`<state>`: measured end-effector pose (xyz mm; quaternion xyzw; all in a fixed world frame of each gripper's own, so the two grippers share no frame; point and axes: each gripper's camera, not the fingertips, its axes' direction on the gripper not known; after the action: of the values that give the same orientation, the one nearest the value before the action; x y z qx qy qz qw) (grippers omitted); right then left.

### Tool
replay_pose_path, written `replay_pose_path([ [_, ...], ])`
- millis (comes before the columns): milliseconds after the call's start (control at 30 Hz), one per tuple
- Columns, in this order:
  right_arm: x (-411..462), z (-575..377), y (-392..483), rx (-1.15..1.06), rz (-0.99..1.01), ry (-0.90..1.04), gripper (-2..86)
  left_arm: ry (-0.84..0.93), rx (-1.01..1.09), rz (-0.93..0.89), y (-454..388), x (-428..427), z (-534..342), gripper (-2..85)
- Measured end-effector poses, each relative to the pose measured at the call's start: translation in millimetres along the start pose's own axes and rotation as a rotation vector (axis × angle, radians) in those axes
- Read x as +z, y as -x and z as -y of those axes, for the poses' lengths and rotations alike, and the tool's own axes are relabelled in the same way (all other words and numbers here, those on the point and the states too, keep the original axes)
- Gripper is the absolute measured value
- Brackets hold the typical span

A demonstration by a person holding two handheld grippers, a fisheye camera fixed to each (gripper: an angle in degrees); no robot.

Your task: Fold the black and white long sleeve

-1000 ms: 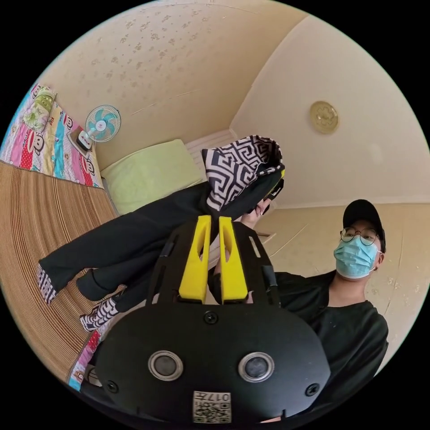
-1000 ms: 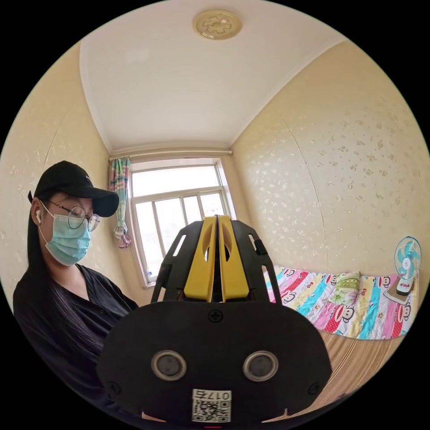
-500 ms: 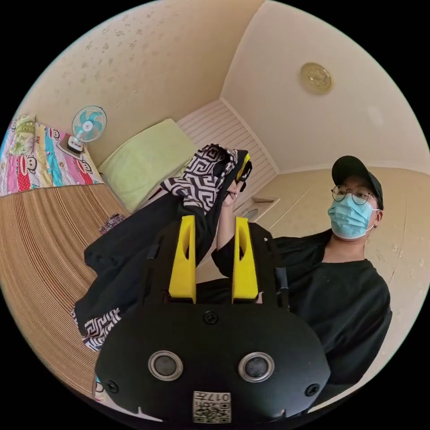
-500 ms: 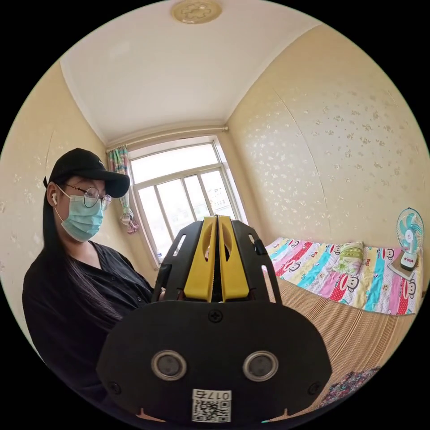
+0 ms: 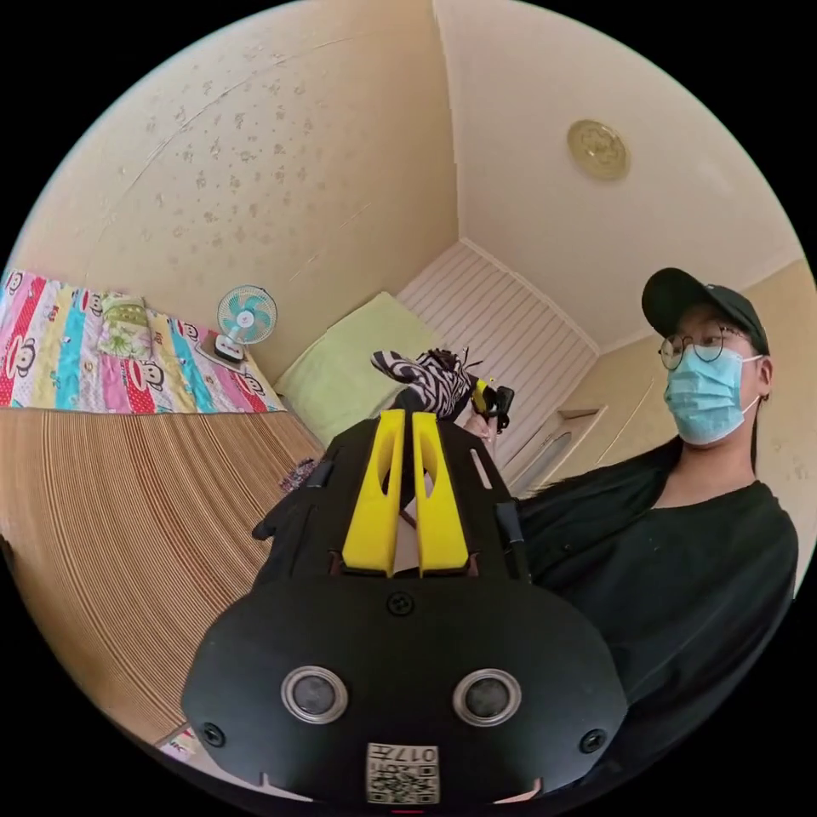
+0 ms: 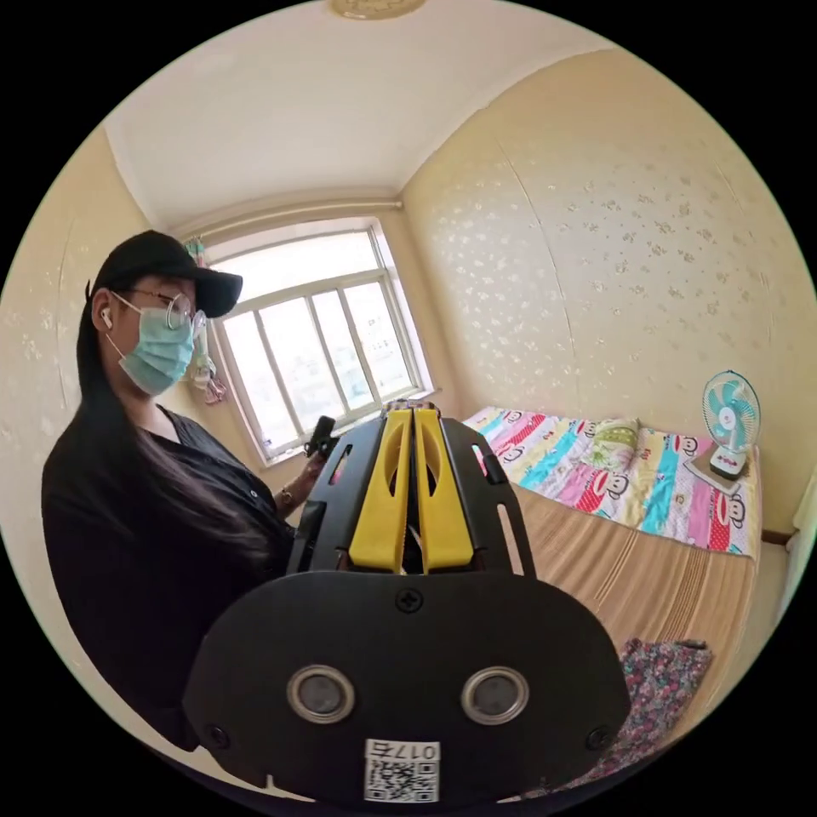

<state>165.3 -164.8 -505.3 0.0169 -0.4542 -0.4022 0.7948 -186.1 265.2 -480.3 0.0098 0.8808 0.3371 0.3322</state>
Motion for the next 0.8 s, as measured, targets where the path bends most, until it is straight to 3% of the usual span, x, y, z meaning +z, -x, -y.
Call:
replay_pose_path([
  [200, 2.1, -44.4, -19.6, 0.147, 0.041, 0.075, 0.2, 0.035, 0.017, 0.033, -33.2, -1.7, -12.2, -0.7],
  [400, 57.5, 18.6, -97.1, 0.214, -0.021, 0.242, 0.4, 0.179, -0.02, 0.235, -1.1, 7.7, 70.3, -0.6],
  [467, 108.6, 28.7, -148.0, 0.242, -0.033, 0.347, 0.5, 0.252, -0.045, 0.325, 50.0, 21.7, 91.5, -0.5],
  [633, 316.8, -7.5, -340.6, 0.398, -0.173, 0.647, 0.7, 0.427, -0.383, 0.447, 314.7, 68.5, 102.2, 0.4],
  [800, 441.0, -60.1, -434.0, 0.511, -0.389, 0.72, 1.6, 0.291, -0.628, 0.712, 472.6, 70.2, 75.7, 2.1],
])
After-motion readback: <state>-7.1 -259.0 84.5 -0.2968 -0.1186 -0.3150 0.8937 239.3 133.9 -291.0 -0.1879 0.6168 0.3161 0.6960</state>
